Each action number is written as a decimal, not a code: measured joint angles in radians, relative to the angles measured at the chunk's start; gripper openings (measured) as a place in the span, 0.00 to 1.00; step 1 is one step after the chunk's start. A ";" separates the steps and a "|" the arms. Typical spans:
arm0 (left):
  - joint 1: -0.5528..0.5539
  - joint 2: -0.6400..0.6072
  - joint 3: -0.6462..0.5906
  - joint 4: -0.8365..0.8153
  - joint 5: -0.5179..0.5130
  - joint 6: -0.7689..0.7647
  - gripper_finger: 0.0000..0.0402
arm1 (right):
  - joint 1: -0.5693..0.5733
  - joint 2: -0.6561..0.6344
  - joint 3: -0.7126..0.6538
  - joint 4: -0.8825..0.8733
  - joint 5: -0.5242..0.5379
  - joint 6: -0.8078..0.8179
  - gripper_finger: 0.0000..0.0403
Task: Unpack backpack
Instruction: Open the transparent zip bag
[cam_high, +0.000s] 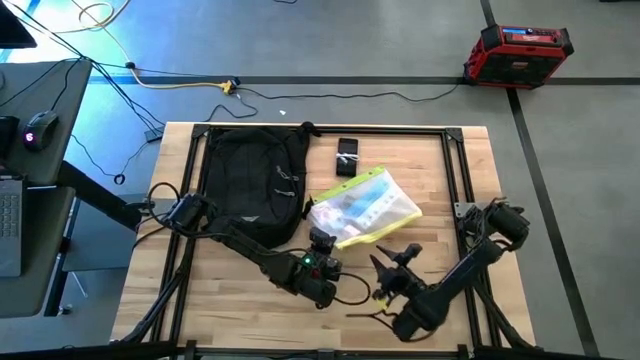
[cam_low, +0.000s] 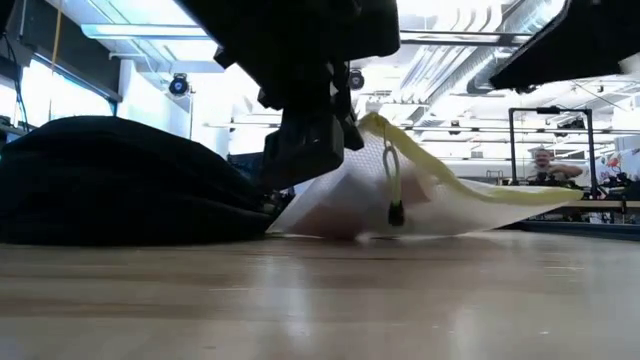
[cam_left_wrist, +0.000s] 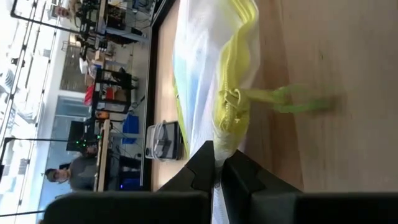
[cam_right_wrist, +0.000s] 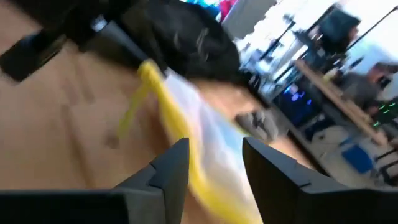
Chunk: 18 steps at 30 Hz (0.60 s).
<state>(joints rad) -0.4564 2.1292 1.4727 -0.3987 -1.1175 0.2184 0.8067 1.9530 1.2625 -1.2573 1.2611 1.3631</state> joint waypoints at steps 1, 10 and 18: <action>0.000 0.000 0.000 0.000 0.000 0.000 0.00 | -0.020 0.000 -0.007 0.005 0.005 0.003 0.32; 0.000 0.000 0.000 -0.001 -0.010 0.000 0.00 | -0.111 0.001 0.013 0.291 -0.129 -0.384 0.36; 0.000 0.000 0.000 0.000 -0.011 0.000 0.00 | -0.103 0.001 0.011 0.574 -0.105 -0.658 0.53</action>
<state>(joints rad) -0.4568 2.1288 1.4727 -0.3988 -1.1282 0.2183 0.7034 1.9537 1.2739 -0.6833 1.1561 0.7056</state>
